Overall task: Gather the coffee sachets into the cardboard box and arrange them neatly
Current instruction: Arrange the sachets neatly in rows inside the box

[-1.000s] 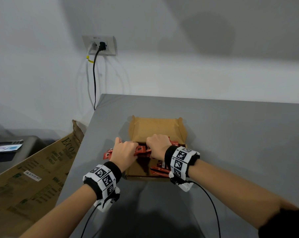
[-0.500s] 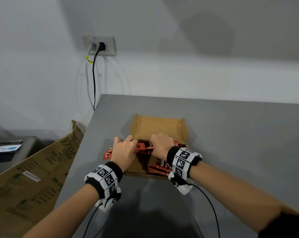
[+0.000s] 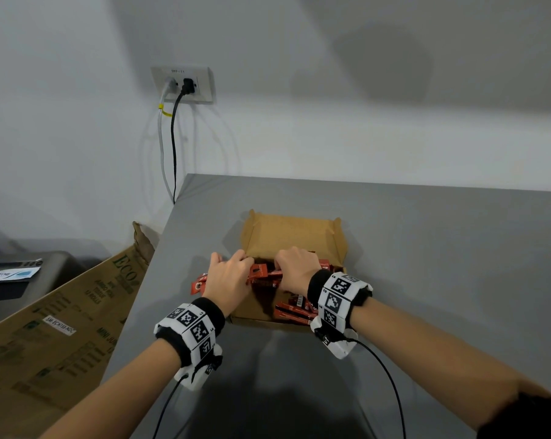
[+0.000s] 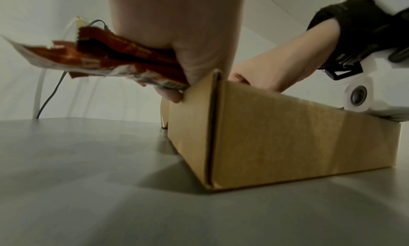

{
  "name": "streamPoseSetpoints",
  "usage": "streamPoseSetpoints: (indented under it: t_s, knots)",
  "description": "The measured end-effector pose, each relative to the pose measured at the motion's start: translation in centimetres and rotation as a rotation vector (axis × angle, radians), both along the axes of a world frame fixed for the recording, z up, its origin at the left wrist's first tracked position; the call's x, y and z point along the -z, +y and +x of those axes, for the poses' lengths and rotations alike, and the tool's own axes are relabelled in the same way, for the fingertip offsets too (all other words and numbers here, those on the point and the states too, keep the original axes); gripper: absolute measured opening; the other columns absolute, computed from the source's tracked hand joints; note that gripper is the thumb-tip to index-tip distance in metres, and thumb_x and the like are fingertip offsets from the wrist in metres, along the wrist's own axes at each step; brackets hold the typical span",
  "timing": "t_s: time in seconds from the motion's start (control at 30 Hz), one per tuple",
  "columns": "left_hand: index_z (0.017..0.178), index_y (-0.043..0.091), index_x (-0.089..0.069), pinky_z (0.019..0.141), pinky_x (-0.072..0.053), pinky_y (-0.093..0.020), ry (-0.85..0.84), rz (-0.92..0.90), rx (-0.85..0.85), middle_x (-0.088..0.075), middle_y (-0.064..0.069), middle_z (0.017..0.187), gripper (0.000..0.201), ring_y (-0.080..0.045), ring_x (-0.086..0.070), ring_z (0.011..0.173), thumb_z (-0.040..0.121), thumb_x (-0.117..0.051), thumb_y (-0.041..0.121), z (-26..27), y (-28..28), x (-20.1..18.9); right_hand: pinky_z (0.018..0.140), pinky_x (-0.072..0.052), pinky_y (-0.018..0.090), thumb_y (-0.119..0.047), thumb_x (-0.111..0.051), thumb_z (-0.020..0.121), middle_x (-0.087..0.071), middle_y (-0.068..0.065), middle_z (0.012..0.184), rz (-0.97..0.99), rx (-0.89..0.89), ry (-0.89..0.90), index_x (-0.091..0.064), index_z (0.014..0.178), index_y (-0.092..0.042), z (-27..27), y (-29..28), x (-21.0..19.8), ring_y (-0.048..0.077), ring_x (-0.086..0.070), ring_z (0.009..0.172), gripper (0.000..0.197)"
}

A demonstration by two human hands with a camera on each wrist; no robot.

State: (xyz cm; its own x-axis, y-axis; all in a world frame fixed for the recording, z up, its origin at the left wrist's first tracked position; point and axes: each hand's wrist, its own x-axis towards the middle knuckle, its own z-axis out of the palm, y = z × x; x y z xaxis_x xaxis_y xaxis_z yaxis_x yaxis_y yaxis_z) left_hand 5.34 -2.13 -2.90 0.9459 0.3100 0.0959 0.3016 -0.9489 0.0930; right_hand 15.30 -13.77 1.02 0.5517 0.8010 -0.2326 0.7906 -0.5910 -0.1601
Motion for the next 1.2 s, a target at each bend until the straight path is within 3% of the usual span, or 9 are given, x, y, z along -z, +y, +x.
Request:
streamPoseSetpoints:
  t_s: [0.17, 0.3, 0.57, 0.67, 0.73, 0.9, 1.0, 1.1, 1.2]
  knots:
    - [0.090, 0.016, -0.060, 0.078, -0.029, -0.033, -0.077, -0.079, -0.029, -0.054, 0.002, 0.094, 0.012, -0.020, -0.053, 0.073, 0.081, -0.060, 0.024, -0.4, 0.6, -1.1, 0.067, -0.053, 0.030, -0.029, -0.071, 0.079, -0.063, 0.005, 0.088, 0.047, -0.006, 0.141, -0.059, 0.100, -0.007, 1.0, -0.6, -0.7, 0.019, -0.061, 0.077, 0.032]
    - [0.083, 0.014, -0.058, 0.064, -0.035, -0.029, -0.345, -0.372, -0.152, -0.053, 0.006, 0.071, 0.010, -0.016, -0.051, 0.063, 0.087, -0.058, 0.023, -0.4, 1.3, -3.9, 0.045, -0.037, 0.016, -0.021, -0.043, 0.096, -0.053, 0.001, 0.069, 0.298, 0.058, 0.369, -0.062, 0.108, 0.000, 2.1, -1.6, -2.1, 0.008, -0.044, 0.050, 0.030]
    - [0.072, 0.008, -0.067, 0.052, -0.040, -0.017, -0.330, -0.890, -0.131, -0.059, -0.002, 0.059, 0.020, -0.006, -0.048, 0.051, 0.084, -0.067, 0.023, 0.6, 0.4, -5.3, 0.087, -0.040, 0.013, -0.013, -0.048, 0.096, -0.053, -0.004, 0.107, 0.554, -0.017, 0.297, -0.044, 0.136, -0.018, 0.7, -3.4, -2.1, 0.004, -0.048, 0.099, 0.041]
    - [0.083, 0.000, -0.067, 0.065, -0.052, -0.028, -0.262, -0.965, -0.125, -0.066, -0.010, 0.071, 0.018, -0.020, -0.060, 0.064, 0.082, -0.069, 0.018, 0.2, 0.7, -5.1, 0.079, -0.044, 0.003, -0.015, -0.055, 0.092, -0.057, -0.007, 0.102, 0.610, 0.064, 0.339, -0.050, 0.131, -0.020, 1.2, -4.3, -1.6, 0.002, -0.053, 0.093, 0.039]
    - [0.082, 0.001, -0.068, 0.066, -0.050, -0.019, -0.299, -0.955, -0.126, -0.066, -0.005, 0.072, 0.013, -0.015, -0.060, 0.066, 0.081, -0.070, 0.014, 0.0, 0.8, -5.0, 0.071, -0.041, -0.001, -0.018, -0.060, 0.090, -0.058, -0.011, 0.095, 0.624, 0.076, 0.353, -0.053, 0.128, -0.020, 1.5, -4.6, -1.5, -0.002, -0.055, 0.086, 0.038]
    - [0.067, 0.020, -0.069, 0.079, -0.053, -0.022, -0.481, -1.056, -0.044, -0.073, 0.006, 0.078, 0.028, -0.008, -0.069, 0.085, 0.083, -0.063, -0.001, -0.5, 0.4, -5.4, 0.075, -0.056, 0.025, -0.029, -0.044, 0.097, -0.067, 0.005, 0.104, 0.505, 0.033, 0.465, -0.057, 0.123, -0.011, 2.1, -4.9, -1.6, 0.011, -0.065, 0.081, 0.034]
    - [0.066, 0.019, -0.069, 0.072, -0.048, -0.008, -0.533, -1.051, -0.018, -0.070, 0.020, 0.070, 0.029, 0.003, -0.067, 0.077, 0.081, -0.064, -0.004, -0.6, -0.3, -5.5, 0.080, -0.052, 0.019, -0.030, -0.047, 0.095, -0.067, 0.000, 0.103, 0.432, -0.040, 0.516, -0.058, 0.121, -0.013, 1.4, -4.7, -1.7, 0.008, -0.063, 0.086, 0.032]
    - [0.066, 0.018, -0.069, 0.072, -0.051, -0.013, -0.611, -1.096, -0.028, -0.071, 0.013, 0.071, 0.030, -0.003, -0.067, 0.076, 0.080, -0.063, -0.007, -0.6, -0.4, -5.2, 0.074, -0.040, 0.014, -0.030, -0.052, 0.093, -0.051, -0.012, 0.095, 0.432, -0.054, 0.356, -0.059, 0.120, -0.017, 1.0, -4.3, -1.5, -0.003, -0.047, 0.083, 0.031]
    - [0.067, 0.016, -0.068, 0.072, -0.053, -0.016, -0.631, -1.138, -0.053, -0.070, 0.005, 0.076, 0.031, -0.005, -0.066, 0.079, 0.081, -0.060, -0.010, -0.7, -0.2, -5.0, 0.083, -0.042, 0.018, -0.029, -0.059, 0.089, -0.053, -0.005, 0.106, 0.408, -0.040, 0.335, -0.062, 0.113, -0.018, 1.4, -4.1, -1.2, 0.006, -0.049, 0.092, 0.026]
